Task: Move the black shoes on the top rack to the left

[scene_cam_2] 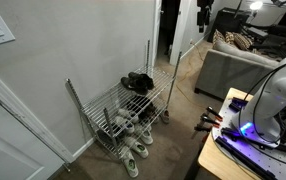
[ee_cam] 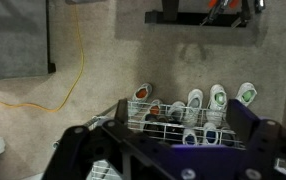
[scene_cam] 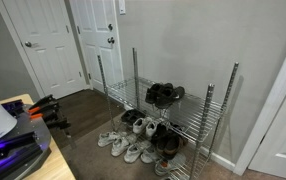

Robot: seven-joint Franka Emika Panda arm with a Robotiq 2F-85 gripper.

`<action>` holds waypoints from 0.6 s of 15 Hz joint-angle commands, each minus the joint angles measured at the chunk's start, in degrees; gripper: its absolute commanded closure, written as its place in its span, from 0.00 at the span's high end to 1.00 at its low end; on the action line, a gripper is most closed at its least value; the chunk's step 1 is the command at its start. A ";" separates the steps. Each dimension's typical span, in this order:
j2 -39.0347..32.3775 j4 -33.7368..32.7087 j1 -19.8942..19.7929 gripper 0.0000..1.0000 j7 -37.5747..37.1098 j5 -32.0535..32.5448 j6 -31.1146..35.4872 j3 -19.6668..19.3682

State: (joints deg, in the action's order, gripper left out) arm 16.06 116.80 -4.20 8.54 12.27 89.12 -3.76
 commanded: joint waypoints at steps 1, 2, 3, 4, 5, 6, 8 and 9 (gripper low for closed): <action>-0.21 0.76 0.44 1.00 -2.10 1.62 1.37 0.44; -0.30 0.93 0.42 1.00 -2.75 1.84 2.09 0.59; -0.51 1.10 0.42 1.00 -3.70 2.07 3.24 0.76; -0.91 1.09 0.41 1.00 -4.63 2.56 4.02 1.00; -1.39 1.11 0.44 1.00 -5.54 2.86 5.39 1.16; -2.03 1.02 0.45 1.00 -6.41 3.37 6.80 1.36; -4.76 -0.18 0.41 1.00 -7.48 3.61 9.56 1.41; -6.80 -1.24 0.34 1.00 -7.92 3.38 10.17 1.39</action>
State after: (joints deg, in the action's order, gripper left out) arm 13.44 117.25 -4.02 2.99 14.32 96.56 -2.55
